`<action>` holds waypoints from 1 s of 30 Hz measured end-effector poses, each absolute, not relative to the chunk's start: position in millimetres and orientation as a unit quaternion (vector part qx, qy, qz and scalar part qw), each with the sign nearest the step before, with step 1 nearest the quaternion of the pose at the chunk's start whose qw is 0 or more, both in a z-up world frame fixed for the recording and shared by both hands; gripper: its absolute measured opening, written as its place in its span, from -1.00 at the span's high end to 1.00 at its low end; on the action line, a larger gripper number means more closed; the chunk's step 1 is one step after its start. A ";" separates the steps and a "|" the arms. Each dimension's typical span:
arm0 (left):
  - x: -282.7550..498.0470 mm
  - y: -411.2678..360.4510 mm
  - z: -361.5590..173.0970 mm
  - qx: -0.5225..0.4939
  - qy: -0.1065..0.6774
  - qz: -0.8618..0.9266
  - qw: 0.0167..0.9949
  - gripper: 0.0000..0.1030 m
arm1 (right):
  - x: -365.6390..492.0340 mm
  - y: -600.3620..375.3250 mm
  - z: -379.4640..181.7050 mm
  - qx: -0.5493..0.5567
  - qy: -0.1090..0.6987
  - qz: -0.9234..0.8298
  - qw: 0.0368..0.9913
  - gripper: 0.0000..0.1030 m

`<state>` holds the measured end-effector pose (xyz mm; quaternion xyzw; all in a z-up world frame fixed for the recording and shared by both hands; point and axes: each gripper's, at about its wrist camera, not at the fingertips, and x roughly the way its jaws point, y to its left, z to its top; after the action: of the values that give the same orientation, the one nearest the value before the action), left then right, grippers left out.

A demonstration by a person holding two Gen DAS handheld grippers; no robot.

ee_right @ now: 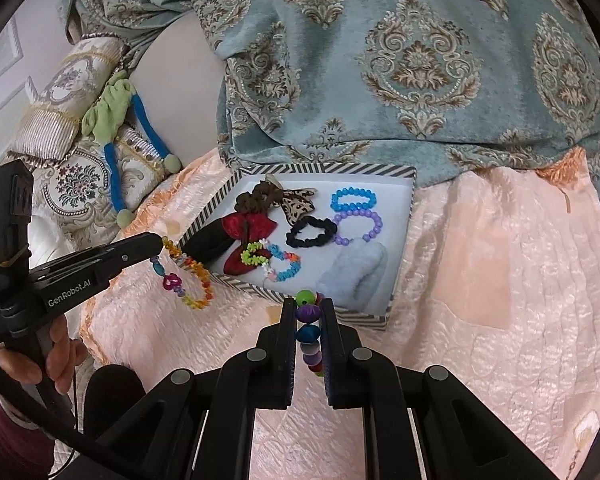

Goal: Organize jewelry
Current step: 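Carry both bracelets into the striped box and open both tools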

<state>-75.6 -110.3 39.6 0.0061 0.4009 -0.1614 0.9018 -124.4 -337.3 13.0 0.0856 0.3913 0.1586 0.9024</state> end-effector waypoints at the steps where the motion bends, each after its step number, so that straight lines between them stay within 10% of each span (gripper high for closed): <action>1: -73.7 -109.1 39.7 0.006 0.401 -0.160 0.902 0.84 | -123.6 -337.2 13.3 0.085 0.391 0.159 0.903 0.80; 30: 9.2 -124.0 30.2 0.011 0.413 -0.131 0.901 0.84 | -50.1 -293.6 -0.1 0.072 0.411 0.200 0.886 0.80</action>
<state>9.2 -124.0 30.2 0.0114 0.4127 -0.1306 0.9014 -50.1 -293.6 -0.1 0.0725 0.4110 0.1999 0.8865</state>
